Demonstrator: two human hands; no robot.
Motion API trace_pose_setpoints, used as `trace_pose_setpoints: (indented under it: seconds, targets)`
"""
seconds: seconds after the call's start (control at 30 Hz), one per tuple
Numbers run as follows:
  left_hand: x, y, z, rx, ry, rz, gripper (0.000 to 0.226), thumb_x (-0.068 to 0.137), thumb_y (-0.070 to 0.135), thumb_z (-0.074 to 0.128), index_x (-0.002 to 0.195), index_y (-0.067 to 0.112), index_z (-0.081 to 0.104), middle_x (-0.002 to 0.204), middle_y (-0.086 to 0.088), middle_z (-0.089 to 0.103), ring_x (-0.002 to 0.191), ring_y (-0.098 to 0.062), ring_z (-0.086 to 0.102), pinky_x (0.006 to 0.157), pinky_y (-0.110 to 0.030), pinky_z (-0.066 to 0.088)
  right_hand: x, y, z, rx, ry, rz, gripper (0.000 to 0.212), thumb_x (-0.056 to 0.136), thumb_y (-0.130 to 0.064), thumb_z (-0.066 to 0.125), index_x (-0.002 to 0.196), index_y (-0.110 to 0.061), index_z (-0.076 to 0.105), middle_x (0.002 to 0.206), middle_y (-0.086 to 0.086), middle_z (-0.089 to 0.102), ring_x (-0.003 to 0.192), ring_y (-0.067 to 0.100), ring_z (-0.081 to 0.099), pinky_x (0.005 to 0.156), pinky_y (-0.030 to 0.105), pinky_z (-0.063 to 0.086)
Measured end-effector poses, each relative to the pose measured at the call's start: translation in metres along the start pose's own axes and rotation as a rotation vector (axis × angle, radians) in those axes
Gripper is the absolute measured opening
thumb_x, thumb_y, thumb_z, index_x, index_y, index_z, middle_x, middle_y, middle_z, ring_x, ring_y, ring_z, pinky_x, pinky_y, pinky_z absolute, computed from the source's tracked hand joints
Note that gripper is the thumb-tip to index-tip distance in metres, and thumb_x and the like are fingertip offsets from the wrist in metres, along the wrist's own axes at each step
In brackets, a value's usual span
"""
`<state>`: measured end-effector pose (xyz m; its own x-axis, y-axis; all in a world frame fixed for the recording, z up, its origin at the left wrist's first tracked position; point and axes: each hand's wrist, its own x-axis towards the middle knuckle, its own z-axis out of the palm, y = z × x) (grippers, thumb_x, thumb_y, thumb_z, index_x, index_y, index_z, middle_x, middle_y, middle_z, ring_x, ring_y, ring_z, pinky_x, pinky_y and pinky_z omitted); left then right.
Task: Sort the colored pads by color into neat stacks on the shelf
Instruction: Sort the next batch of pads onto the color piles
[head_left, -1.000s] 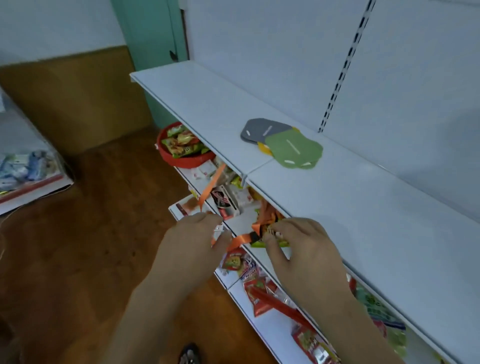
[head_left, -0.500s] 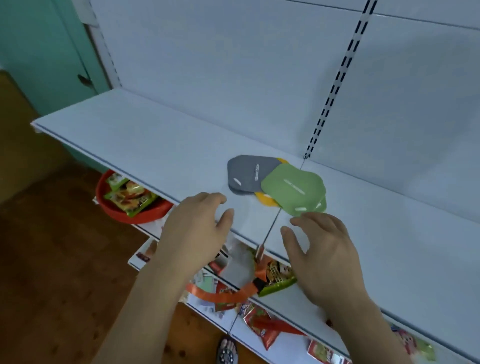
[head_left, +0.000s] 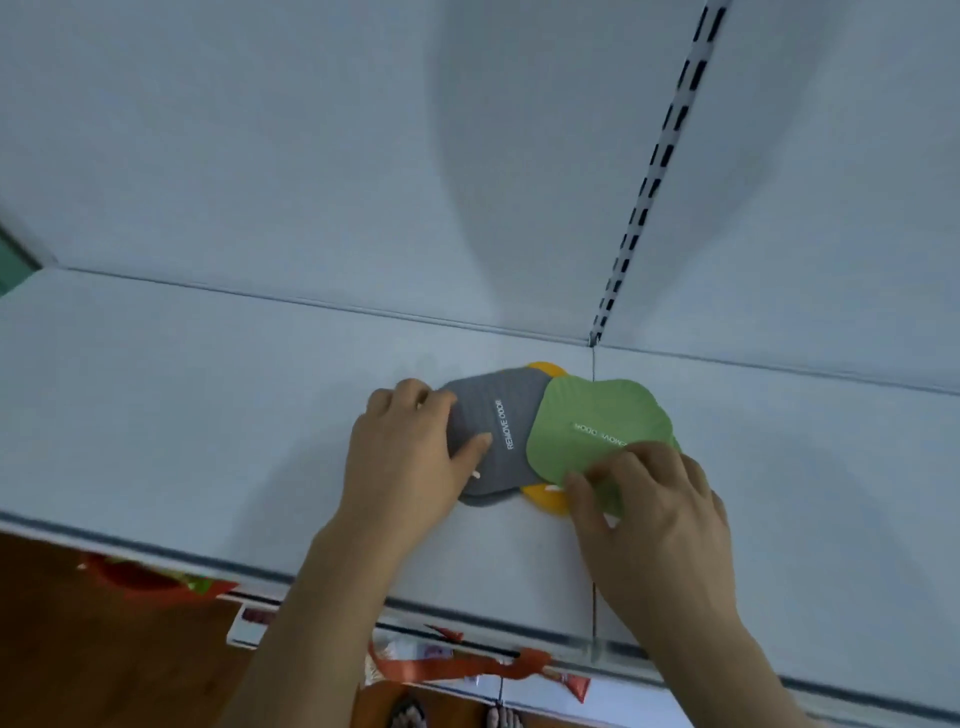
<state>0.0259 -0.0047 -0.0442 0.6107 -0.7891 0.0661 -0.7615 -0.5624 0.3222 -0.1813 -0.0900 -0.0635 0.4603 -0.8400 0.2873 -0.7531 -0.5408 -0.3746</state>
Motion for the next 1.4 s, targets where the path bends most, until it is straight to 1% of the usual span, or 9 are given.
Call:
trace_pose_setpoints:
  seconds: [0.2, 0.43, 0.57, 0.73, 0.87, 1.0, 1.1, 1.23, 1.4]
  targets:
    - [0.031, -0.012, -0.006, -0.005, -0.149, 0.106, 0.071, 0.081, 0.077, 0.063, 0.125, 0.021, 0.059, 0.121, -0.002, 0.05, 0.115, -0.029, 0.047, 0.095, -0.041, 0.048, -0.02, -0.019, 0.01, 0.01, 0.113, 0.14, 0.028, 0.09, -0.044, 0.063, 0.095, -0.018, 0.071, 0.119, 0.007, 0.062, 0.115, 0.038, 0.055, 0.088, 0.049, 0.054]
    - [0.04, -0.016, 0.001, -0.163, -0.147, 0.124, 0.072, 0.072, 0.072, 0.077, 0.119, 0.02, 0.058, 0.12, -0.001, 0.052, 0.118, -0.028, 0.046, 0.095, -0.039, 0.047, -0.027, -0.019, 0.022, -0.008, 0.151, 0.161, 0.031, 0.095, -0.043, 0.061, 0.104, -0.014, 0.07, 0.127, 0.008, 0.062, 0.129, 0.035, 0.051, 0.105, 0.05, 0.048]
    - [0.042, -0.014, 0.004, -0.227, -0.085, 0.17, 0.073, 0.068, 0.061, 0.086, 0.117, 0.018, 0.053, 0.12, -0.001, 0.056, 0.117, -0.029, 0.045, 0.093, -0.04, 0.046, -0.027, -0.02, 0.023, -0.018, 0.172, 0.16, 0.03, 0.095, -0.042, 0.061, 0.103, -0.014, 0.07, 0.126, 0.008, 0.062, 0.129, 0.034, 0.051, 0.107, 0.049, 0.047]
    - [0.033, -0.006, 0.005, -0.201, 0.055, 0.323, 0.062, 0.067, 0.039, 0.093, 0.109, 0.014, 0.055, 0.107, -0.004, 0.065, 0.106, -0.036, 0.054, 0.081, -0.047, 0.052, -0.027, -0.018, 0.025, -0.038, 0.2, 0.143, 0.029, 0.095, -0.039, 0.064, 0.102, -0.012, 0.07, 0.123, 0.012, 0.064, 0.127, 0.038, 0.052, 0.108, 0.051, 0.046]
    - [0.027, 0.006, -0.001, -0.313, 0.11, 0.42, 0.041, 0.082, 0.016, 0.081, 0.113, 0.015, 0.054, 0.1, -0.003, 0.067, 0.093, -0.032, 0.062, 0.074, -0.042, 0.051, -0.027, -0.02, 0.025, -0.013, 0.199, 0.135, 0.028, 0.095, -0.038, 0.064, 0.102, -0.012, 0.07, 0.124, 0.012, 0.064, 0.128, 0.038, 0.052, 0.107, 0.051, 0.047]
    - [0.026, 0.014, -0.008, -0.498, 0.044, 0.401, 0.04, 0.095, 0.017, 0.07, 0.132, 0.022, 0.054, 0.107, 0.009, 0.071, 0.092, -0.013, 0.065, 0.078, -0.028, 0.05, -0.027, -0.018, 0.024, 0.006, 0.173, 0.156, 0.026, 0.098, -0.038, 0.06, 0.104, -0.016, 0.071, 0.127, 0.008, 0.064, 0.129, 0.035, 0.052, 0.107, 0.051, 0.047]
    - [0.034, 0.01, -0.011, -0.403, -0.011, 0.367, 0.03, 0.098, 0.024, 0.065, 0.128, 0.025, 0.066, 0.111, 0.01, 0.071, 0.101, -0.014, 0.066, 0.083, -0.029, 0.05, -0.021, -0.016, 0.02, 0.016, 0.173, 0.213, 0.023, 0.098, -0.037, 0.06, 0.101, -0.017, 0.072, 0.125, 0.008, 0.064, 0.12, 0.033, 0.054, 0.098, 0.051, 0.051]
    - [0.034, 0.004, -0.018, -0.297, -0.098, 0.371, 0.026, 0.1, 0.02, 0.057, 0.121, 0.032, 0.065, 0.103, 0.007, 0.074, 0.092, -0.022, 0.066, 0.075, -0.038, 0.053, 0.006, -0.011, -0.002, -0.081, -0.06, 0.337, 0.049, 0.092, -0.057, 0.062, 0.124, -0.02, 0.066, 0.139, 0.002, 0.058, 0.12, 0.031, 0.048, 0.098, 0.044, 0.048]
    - [0.025, 0.0, -0.013, -0.325, -0.141, 0.398, 0.02, 0.102, 0.02, 0.056, 0.115, 0.034, 0.06, 0.09, 0.003, 0.069, 0.082, -0.019, 0.063, 0.07, -0.042, 0.054, 0.051, 0.001, -0.031, -0.058, -0.314, 0.283, 0.079, 0.081, -0.07, 0.068, 0.146, -0.03, 0.048, 0.143, -0.008, 0.052, 0.132, 0.029, 0.041, 0.107, 0.044, 0.043]
